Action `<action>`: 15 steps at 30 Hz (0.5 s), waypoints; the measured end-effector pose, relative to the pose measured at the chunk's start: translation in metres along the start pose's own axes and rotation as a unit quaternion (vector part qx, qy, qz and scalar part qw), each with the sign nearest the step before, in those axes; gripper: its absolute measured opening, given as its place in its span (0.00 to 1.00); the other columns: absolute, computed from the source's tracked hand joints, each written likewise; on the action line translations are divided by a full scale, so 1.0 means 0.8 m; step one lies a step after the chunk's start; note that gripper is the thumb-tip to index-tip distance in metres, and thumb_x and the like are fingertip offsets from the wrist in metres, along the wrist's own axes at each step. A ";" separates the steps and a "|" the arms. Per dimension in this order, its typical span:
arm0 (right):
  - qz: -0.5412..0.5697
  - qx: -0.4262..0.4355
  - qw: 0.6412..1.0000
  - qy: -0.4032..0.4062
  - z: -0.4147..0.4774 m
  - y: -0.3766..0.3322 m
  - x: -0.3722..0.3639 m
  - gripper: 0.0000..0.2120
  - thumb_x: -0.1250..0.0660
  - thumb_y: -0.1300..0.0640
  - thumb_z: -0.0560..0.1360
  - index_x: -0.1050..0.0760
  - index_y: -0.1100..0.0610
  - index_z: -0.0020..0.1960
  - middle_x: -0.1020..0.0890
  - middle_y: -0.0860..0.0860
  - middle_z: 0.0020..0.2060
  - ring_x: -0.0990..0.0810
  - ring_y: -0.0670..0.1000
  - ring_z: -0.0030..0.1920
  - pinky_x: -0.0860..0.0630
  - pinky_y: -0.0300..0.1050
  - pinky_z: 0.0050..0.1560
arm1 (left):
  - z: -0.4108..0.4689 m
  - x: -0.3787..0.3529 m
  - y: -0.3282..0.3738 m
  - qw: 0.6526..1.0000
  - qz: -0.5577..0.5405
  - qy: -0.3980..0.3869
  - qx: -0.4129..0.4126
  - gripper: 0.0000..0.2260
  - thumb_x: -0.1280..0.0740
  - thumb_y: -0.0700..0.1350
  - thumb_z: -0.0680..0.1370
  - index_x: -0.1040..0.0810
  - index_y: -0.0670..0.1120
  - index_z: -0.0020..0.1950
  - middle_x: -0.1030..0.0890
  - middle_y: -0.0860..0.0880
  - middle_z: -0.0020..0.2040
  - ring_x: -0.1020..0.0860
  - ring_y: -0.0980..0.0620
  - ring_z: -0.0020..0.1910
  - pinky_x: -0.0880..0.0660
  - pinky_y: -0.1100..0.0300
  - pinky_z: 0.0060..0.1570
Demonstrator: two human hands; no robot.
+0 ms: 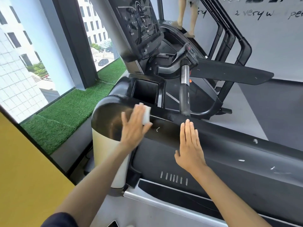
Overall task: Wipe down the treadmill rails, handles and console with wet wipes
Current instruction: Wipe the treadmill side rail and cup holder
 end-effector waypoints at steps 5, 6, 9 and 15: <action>-0.019 -0.004 1.000 -0.003 -0.002 0.000 0.002 0.51 0.28 0.55 0.64 0.53 0.66 0.77 0.50 0.63 0.76 0.54 0.60 0.77 0.52 0.54 0.76 | 0.012 0.026 -0.066 0.969 -0.090 0.040 0.228 0.22 0.49 0.53 0.83 0.41 0.47 0.75 0.44 0.50 0.78 0.51 0.55 0.77 0.66 0.40 0.70; -0.018 -0.009 1.000 -0.004 -0.002 -0.001 0.002 0.50 0.28 0.55 0.64 0.53 0.66 0.77 0.50 0.63 0.76 0.54 0.60 0.77 0.52 0.55 0.76 | 0.014 0.025 -0.048 0.975 -0.092 0.043 0.197 0.21 0.49 0.53 0.83 0.39 0.47 0.74 0.43 0.50 0.78 0.51 0.54 0.77 0.66 0.42 0.70; -0.010 -0.026 1.000 0.002 -0.002 -0.002 0.001 0.50 0.29 0.57 0.65 0.55 0.66 0.77 0.52 0.62 0.77 0.57 0.59 0.77 0.58 0.53 0.76 | 0.014 0.014 0.040 0.998 -0.067 0.018 -0.001 0.19 0.49 0.51 0.82 0.32 0.46 0.70 0.35 0.48 0.74 0.44 0.52 0.76 0.57 0.47 0.72; 0.004 -0.055 0.998 0.022 -0.002 -0.008 0.003 0.48 0.30 0.63 0.63 0.53 0.65 0.77 0.50 0.61 0.77 0.56 0.58 0.77 0.54 0.54 0.76 | 0.009 0.009 0.098 0.974 -0.106 -0.020 -0.197 0.30 0.37 0.23 0.68 0.27 0.40 0.68 0.27 0.44 0.69 0.32 0.48 0.71 0.41 0.52 0.73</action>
Point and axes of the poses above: each hand's wrist, its own z-axis towards the middle knuckle, its own x-axis out of the back of the hand, y = z × x, the point moved 6 cm from there along z, towards the middle knuckle
